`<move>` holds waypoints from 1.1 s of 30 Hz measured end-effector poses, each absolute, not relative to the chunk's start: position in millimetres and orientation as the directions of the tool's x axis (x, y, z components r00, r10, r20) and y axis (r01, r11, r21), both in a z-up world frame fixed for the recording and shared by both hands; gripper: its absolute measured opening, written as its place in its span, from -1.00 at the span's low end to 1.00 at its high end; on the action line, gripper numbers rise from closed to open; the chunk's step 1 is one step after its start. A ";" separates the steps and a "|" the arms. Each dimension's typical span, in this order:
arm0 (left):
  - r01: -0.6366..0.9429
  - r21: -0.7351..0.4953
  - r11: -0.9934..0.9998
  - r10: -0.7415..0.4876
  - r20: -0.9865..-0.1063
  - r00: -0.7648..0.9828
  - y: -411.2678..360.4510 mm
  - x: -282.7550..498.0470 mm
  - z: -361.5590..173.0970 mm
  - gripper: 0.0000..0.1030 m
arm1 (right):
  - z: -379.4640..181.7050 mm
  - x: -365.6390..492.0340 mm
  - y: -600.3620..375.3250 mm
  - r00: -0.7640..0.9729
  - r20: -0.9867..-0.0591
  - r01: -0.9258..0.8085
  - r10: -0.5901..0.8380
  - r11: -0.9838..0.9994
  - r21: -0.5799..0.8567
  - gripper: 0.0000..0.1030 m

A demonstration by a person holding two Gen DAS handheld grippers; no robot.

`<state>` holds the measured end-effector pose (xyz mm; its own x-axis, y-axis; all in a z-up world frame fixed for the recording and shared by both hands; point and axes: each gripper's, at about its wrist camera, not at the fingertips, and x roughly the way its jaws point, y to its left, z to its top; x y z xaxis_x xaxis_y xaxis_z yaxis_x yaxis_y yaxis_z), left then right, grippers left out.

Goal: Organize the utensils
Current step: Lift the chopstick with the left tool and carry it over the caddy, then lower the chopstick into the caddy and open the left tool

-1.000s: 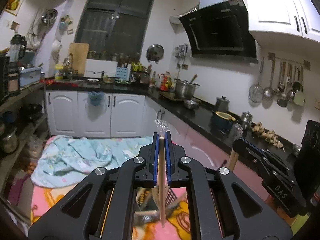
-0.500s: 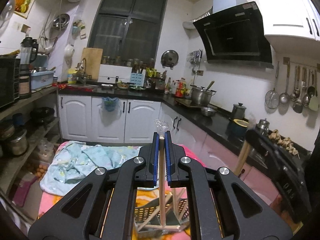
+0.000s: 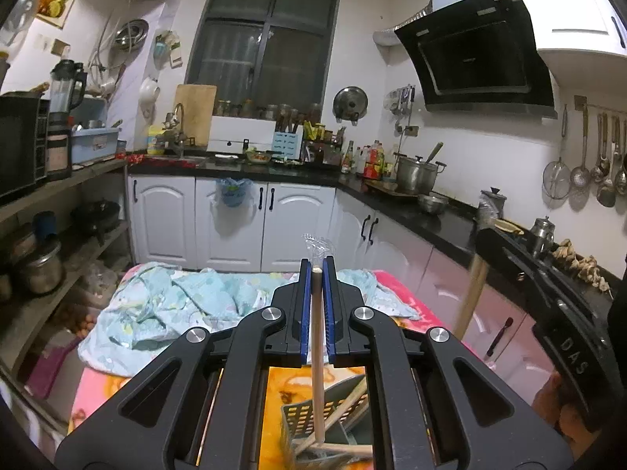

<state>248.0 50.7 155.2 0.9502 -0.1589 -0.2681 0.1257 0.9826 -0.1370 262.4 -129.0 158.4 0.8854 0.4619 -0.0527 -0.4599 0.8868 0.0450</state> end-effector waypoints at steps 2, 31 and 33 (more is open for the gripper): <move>0.125 -0.149 0.981 -0.163 -0.275 0.948 52.9 250.9 147.8 -0.94 | 148.7 266.7 -124.0 0.887 -0.062 -0.456 0.457 0.889 0.040 -0.89; 0.070 -0.250 0.966 -0.160 -0.358 0.920 80.8 198.1 112.9 0.64 | 128.2 227.1 -171.9 0.876 -0.211 -0.418 0.434 0.901 0.119 -0.05; 0.064 -0.259 0.964 -0.158 -0.360 0.919 85.5 189.4 111.9 0.78 | 125.5 219.5 -174.7 0.871 -0.236 -0.418 0.431 0.902 0.106 -0.04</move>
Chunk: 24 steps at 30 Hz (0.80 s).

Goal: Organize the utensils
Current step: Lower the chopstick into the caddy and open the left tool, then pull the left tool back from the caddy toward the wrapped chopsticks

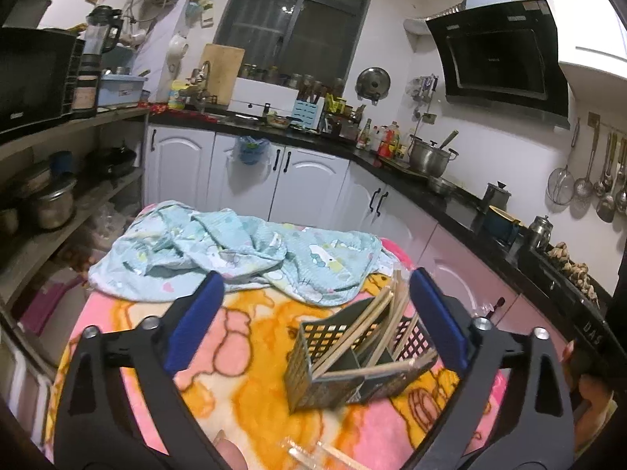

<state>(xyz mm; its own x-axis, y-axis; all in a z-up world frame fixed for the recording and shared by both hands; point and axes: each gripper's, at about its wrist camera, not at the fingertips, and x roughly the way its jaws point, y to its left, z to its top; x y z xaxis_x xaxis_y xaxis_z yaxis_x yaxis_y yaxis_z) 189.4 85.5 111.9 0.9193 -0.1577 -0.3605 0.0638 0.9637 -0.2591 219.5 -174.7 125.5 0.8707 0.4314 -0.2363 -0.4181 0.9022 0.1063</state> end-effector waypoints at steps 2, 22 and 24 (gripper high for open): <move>0.064 -0.267 0.961 -0.163 -0.367 0.916 88.0 182.8 109.3 0.79 | 123.0 213.3 -175.9 0.864 -0.251 -0.426 0.437 0.899 0.100 -0.01; 0.032 -0.270 0.962 -0.163 -0.477 0.864 92.4 132.2 56.3 0.79 | 83.9 155.0 -160.1 0.781 -0.396 -0.514 0.483 0.857 0.032 0.14; 0.033 -0.278 0.960 -0.170 -0.484 0.859 92.4 129.5 51.3 0.79 | 80.0 153.4 -158.2 0.773 -0.413 -0.517 0.482 0.855 0.031 0.14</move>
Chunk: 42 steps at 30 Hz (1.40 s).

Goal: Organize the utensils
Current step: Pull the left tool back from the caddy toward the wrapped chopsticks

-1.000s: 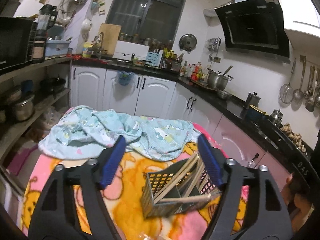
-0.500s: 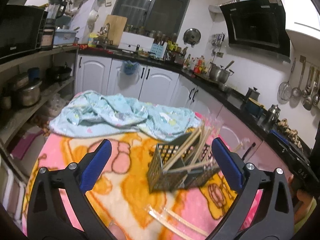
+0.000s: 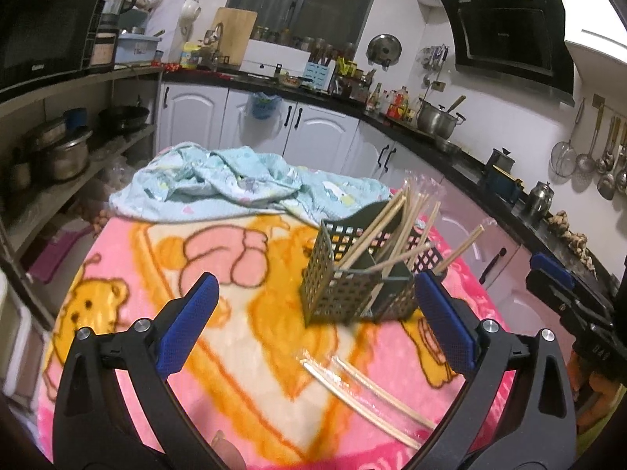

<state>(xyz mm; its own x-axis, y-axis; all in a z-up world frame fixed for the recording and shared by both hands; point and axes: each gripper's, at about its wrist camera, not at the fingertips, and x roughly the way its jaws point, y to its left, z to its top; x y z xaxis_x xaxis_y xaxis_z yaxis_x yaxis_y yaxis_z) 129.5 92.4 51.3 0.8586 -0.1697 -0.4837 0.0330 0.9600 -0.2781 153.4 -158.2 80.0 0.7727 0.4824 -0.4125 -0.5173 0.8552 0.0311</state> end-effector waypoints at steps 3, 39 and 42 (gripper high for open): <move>0.032 -0.285 0.958 -0.176 -0.498 0.849 91.1 129.5 45.3 0.79 | 74.1 151.1 -155.0 0.767 -0.438 -0.513 0.469 0.858 0.020 0.14; -0.038 -0.488 0.872 -0.387 -0.735 0.558 87.2 177.9 -67.0 -0.16 | -32.8 176.5 -115.2 0.512 -0.745 -0.627 0.427 0.779 0.016 -0.09; -0.044 -0.486 0.873 -0.387 -0.744 0.545 84.7 183.1 -72.1 -0.16 | -39.9 179.1 -109.4 0.496 -0.759 -0.636 0.422 0.771 0.013 -0.12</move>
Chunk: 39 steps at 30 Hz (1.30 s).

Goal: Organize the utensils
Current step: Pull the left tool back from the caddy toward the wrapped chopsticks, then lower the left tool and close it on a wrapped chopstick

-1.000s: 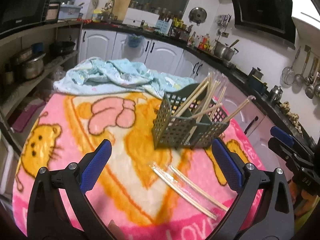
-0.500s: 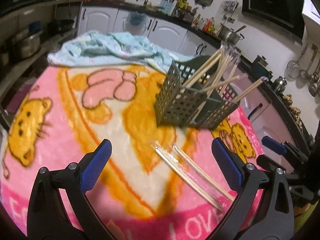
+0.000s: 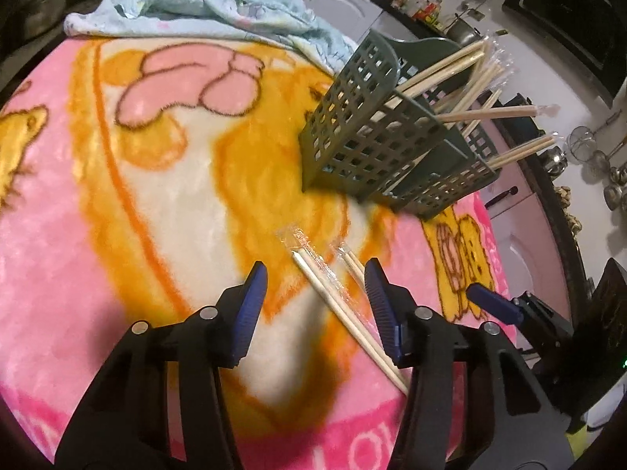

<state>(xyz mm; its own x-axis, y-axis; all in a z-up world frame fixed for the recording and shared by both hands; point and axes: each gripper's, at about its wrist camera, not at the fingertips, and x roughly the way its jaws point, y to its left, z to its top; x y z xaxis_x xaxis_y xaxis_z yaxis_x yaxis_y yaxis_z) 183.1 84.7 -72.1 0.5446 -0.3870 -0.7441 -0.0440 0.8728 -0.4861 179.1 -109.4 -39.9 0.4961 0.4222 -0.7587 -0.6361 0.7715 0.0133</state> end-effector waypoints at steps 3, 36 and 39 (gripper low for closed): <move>-0.052 -0.488 0.871 -0.390 -0.752 0.531 84.5 189.1 -76.3 -0.18 | -46.3 181.8 -102.9 0.483 -0.769 -0.645 0.419 0.764 0.011 -0.16; -0.121 -0.464 0.877 -0.363 -0.806 0.467 93.1 234.3 -101.9 -0.73 | -90.5 247.7 -49.3 0.323 -0.863 -0.673 0.388 0.735 0.078 -0.53; -0.118 -0.457 0.881 -0.357 -0.809 0.467 91.3 234.3 -101.3 -0.70 | -89.7 246.9 -51.9 0.328 -0.860 -0.676 0.390 0.733 0.074 -0.74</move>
<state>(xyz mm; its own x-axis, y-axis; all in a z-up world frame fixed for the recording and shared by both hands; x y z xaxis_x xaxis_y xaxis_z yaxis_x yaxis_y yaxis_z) 234.3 91.3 -101.3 0.4669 -0.3569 -0.8091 -0.1183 0.8815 -0.4572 246.9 -51.9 -89.7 0.3281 0.3898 -0.8605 -0.6760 0.7331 0.0743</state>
